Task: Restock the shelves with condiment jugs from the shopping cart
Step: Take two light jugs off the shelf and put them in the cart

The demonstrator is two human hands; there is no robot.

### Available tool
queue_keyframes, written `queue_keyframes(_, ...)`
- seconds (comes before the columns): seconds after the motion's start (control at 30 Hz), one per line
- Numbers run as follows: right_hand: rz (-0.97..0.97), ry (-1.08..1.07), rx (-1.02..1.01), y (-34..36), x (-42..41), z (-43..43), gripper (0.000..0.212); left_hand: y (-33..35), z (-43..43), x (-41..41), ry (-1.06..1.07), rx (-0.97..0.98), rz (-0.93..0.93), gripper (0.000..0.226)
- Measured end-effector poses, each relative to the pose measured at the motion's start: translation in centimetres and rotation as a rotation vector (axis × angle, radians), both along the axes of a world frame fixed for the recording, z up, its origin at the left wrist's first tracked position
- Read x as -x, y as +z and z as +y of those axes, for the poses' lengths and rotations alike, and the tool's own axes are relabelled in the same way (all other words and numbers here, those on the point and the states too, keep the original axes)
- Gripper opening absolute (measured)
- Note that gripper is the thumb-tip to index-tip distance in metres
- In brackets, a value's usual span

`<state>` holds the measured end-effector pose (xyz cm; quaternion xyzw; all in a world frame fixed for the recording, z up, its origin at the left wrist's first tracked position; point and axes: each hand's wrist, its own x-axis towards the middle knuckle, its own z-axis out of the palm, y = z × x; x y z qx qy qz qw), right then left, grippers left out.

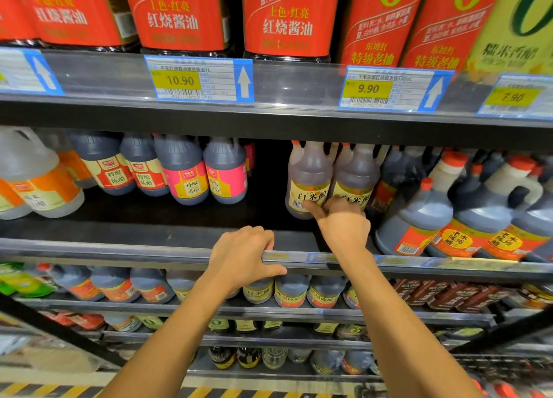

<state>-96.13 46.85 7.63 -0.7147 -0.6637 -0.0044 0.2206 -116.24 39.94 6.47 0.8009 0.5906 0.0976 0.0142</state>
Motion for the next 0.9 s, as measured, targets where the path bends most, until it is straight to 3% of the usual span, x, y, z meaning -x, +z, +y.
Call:
queue_keyframes(0.23,-0.089,0.182,0.149,0.8,-0.1,-1.7,0.036,0.4,-0.1,-0.1,-0.008,0.010,0.002,0.051)
queue_keyframes(0.5,-0.121,0.270,0.087,0.7,-0.9,-6.7,0.039,0.7,-0.1,-0.3,-0.074,0.043,0.009,0.047)
queue_keyframes(0.63,-0.118,0.261,0.082,1.4,-3.2,-10.5,0.033,2.0,-1.0,-1.6,-0.135,-0.011,-0.092,0.032)
queue_keyframes(0.8,-0.170,0.159,0.121,1.4,-8.8,-17.0,0.033,3.2,-4.5,-7.1,-0.260,-0.168,-0.099,0.022)
queue_keyframes(0.9,-0.151,0.070,0.193,1.1,-13.5,-22.7,0.035,2.2,-8.3,-12.5,-0.360,-0.106,-0.059,0.022)
